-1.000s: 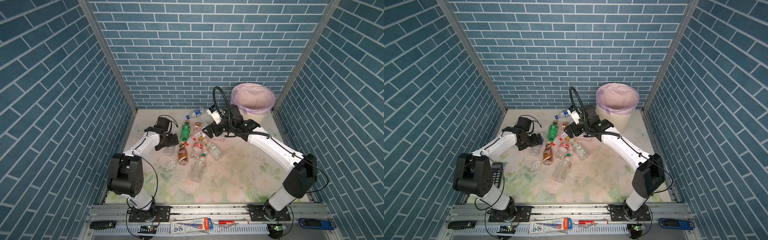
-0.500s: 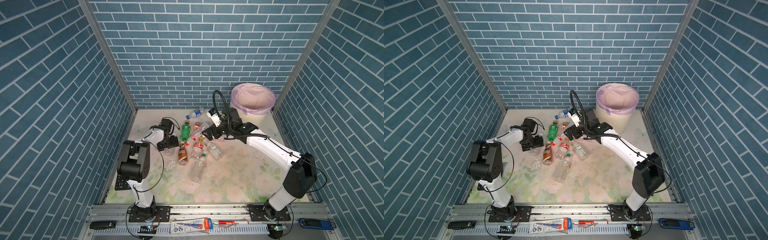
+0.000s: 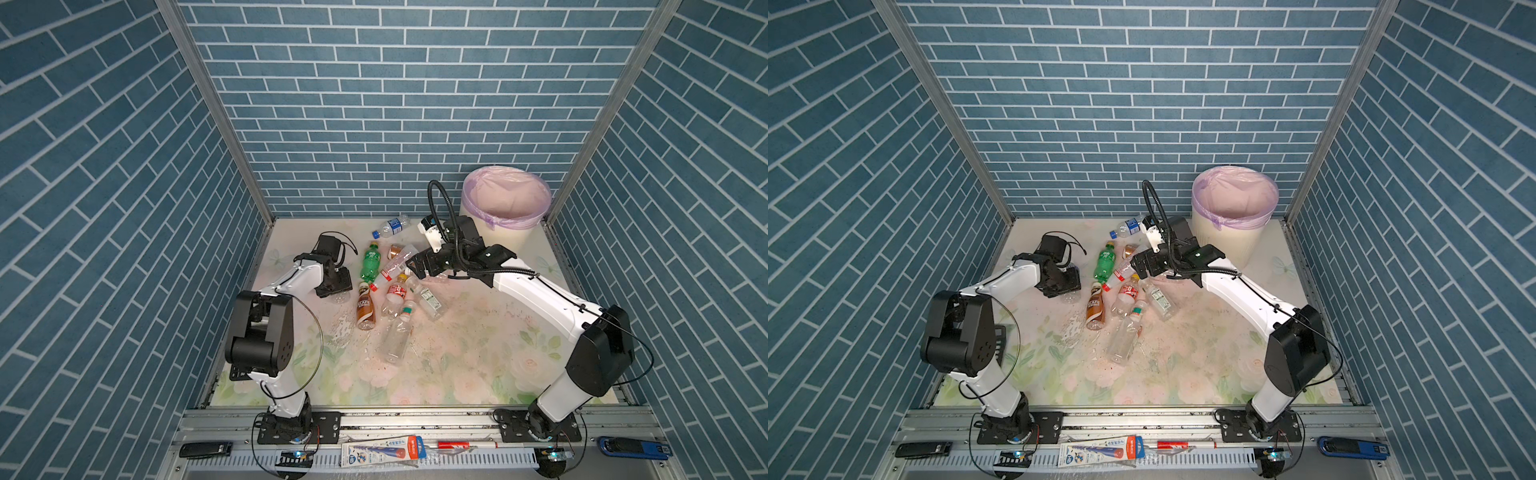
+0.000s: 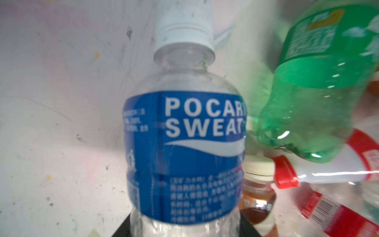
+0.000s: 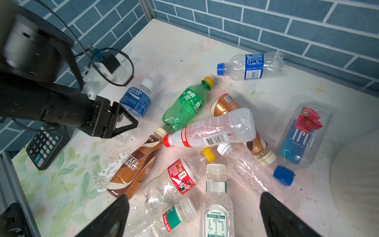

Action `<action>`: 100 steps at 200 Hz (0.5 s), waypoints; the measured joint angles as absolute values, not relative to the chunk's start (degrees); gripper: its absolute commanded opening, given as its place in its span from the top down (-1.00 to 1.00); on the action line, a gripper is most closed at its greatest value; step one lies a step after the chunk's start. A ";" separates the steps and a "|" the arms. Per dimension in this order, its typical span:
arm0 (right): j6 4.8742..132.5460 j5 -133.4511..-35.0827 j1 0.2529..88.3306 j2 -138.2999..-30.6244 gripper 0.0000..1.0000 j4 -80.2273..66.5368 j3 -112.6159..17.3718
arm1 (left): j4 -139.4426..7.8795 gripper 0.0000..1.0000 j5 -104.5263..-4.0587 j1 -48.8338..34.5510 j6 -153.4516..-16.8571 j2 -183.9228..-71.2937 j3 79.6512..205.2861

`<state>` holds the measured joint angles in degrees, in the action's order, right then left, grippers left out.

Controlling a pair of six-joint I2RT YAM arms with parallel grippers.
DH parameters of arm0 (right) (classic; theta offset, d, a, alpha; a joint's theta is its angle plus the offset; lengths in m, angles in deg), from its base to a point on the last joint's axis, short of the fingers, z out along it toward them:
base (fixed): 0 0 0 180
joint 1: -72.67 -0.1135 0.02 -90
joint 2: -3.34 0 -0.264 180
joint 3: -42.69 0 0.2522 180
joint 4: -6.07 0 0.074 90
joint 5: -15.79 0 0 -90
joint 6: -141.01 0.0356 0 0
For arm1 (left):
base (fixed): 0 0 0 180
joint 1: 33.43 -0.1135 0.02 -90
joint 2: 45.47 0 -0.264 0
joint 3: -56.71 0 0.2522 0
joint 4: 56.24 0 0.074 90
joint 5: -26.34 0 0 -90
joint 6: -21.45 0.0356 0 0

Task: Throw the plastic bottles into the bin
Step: 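Grasp the blue-labelled Pocari Sweat bottle with the left gripper, then lift the Pocari Sweat bottle toward the right gripper while the right gripper reaches for it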

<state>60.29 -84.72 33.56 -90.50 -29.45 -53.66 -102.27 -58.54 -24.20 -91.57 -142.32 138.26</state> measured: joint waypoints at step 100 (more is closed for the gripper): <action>74.69 -90.14 39.27 -90.77 -0.98 -25.61 -59.01 | -93.03 -0.18 -40.81 -24.04 -85.78 -131.29 144.53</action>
